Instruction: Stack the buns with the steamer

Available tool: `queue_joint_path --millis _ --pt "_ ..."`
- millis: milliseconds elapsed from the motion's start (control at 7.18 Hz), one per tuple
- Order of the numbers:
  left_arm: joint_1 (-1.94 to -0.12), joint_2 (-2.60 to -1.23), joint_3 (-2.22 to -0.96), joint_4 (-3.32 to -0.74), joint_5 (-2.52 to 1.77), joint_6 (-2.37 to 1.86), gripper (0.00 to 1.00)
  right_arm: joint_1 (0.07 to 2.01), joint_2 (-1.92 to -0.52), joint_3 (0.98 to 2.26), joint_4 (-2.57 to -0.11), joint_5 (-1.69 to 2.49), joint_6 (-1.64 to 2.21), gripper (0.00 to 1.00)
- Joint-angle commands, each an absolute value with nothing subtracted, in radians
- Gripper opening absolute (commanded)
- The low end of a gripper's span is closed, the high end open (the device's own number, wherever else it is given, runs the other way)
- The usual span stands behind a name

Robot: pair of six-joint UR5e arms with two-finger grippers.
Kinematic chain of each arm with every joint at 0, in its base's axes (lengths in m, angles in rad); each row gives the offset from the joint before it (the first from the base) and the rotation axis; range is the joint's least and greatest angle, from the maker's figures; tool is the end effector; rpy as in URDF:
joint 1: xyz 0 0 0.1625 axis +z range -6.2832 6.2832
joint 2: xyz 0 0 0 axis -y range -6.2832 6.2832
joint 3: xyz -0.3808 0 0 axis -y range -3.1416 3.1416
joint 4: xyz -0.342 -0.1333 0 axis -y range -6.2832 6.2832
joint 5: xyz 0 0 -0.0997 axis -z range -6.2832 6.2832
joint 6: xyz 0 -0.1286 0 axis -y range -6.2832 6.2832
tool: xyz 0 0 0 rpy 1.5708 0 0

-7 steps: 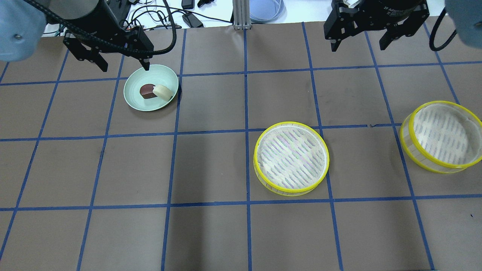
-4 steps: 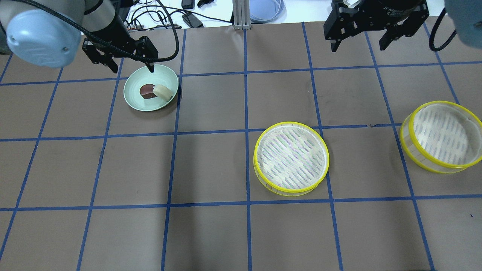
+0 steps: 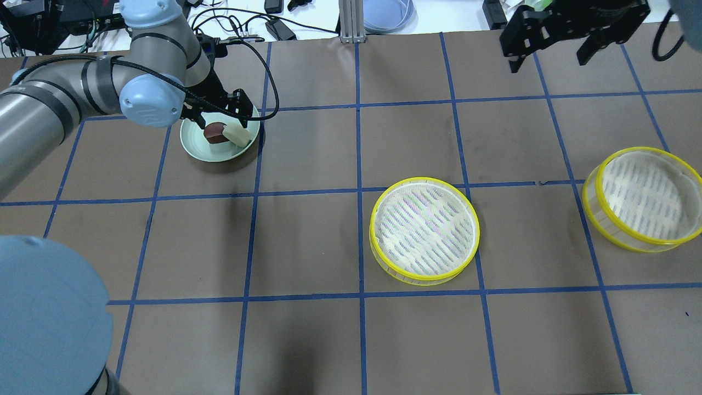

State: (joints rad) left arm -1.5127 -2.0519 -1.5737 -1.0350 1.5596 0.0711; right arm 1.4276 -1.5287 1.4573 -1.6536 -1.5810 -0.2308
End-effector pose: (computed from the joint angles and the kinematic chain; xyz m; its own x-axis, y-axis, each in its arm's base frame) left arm -0.1005 -0.5920 0.2177 -0.9999 0.0135 0.0075 0.0131 0.9985 -0.0524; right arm 0.0628 -0.4894 0.4556 -0.9955 -0.0833 0.0450 -0.0891 0.9851 -0.1472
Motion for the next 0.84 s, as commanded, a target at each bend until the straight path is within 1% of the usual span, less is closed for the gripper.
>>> queue_joint_path --millis 0,139,418,557,697 --pt "-1.511 -2.094 -1.597 -0.979 1.545 0.074 0.98 1.187 -1.432 1.457 -1.716 -1.578 -0.618 1.00" --pt "-1.506 -2.123 -1.598 -0.936 1.549 0.066 0.98 1.099 -1.374 1.457 -1.771 -1.572 -0.767 1.00" --pt "-1.506 -2.131 -1.595 -0.930 1.546 0.067 0.98 0.966 -1.242 1.457 -1.877 -1.562 -1.013 1.00" --pt "-1.506 -2.146 -1.595 -0.890 1.548 0.067 0.95 0.919 -1.170 1.457 -1.919 -1.562 -1.053 1.00" --pt "-1.506 -2.149 -1.595 -0.885 1.548 0.071 0.94 0.901 -1.131 1.459 -1.922 -1.565 -1.054 1.00"
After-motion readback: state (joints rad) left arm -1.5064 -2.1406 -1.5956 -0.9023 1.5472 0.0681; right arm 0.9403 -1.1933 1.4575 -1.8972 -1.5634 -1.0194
